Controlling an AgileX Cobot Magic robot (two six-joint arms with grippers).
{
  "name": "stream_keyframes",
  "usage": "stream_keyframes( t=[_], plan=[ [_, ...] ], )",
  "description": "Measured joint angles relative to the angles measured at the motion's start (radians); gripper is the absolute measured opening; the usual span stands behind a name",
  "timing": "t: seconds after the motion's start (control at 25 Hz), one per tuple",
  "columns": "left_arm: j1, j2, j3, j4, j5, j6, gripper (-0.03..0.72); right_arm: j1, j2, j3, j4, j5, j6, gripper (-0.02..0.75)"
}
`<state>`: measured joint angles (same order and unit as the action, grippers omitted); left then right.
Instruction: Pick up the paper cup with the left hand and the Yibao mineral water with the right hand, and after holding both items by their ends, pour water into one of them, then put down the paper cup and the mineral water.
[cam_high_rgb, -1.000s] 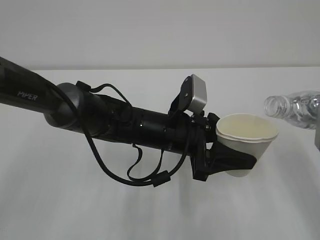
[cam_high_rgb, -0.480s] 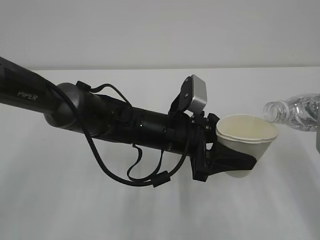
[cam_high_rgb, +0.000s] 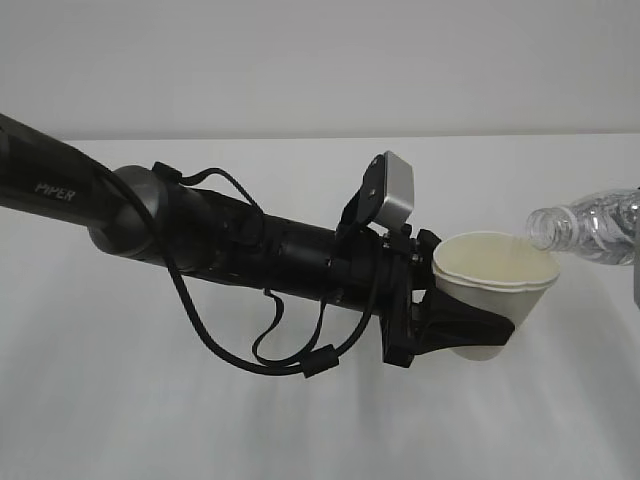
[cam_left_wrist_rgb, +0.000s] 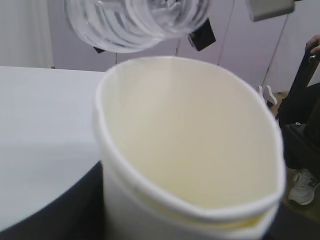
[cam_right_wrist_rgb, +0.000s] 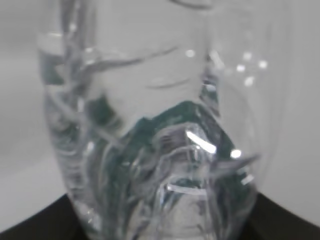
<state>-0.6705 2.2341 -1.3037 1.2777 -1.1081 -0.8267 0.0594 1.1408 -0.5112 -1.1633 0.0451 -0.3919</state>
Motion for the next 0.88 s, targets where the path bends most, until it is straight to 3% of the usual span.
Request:
stream_keyframes(
  t=[0.68, 0.88],
  plan=[
    [-0.002, 0.0, 0.0, 0.002, -0.006, -0.009, 0.435, 0.0, 0.0, -0.012, -0.029, 0.0, 0.0, 0.403],
    [-0.002, 0.0, 0.0, 0.002, -0.006, -0.009, 0.435, 0.044, 0.0, -0.012, -0.051, 0.013, 0.0, 0.403]
  ],
)
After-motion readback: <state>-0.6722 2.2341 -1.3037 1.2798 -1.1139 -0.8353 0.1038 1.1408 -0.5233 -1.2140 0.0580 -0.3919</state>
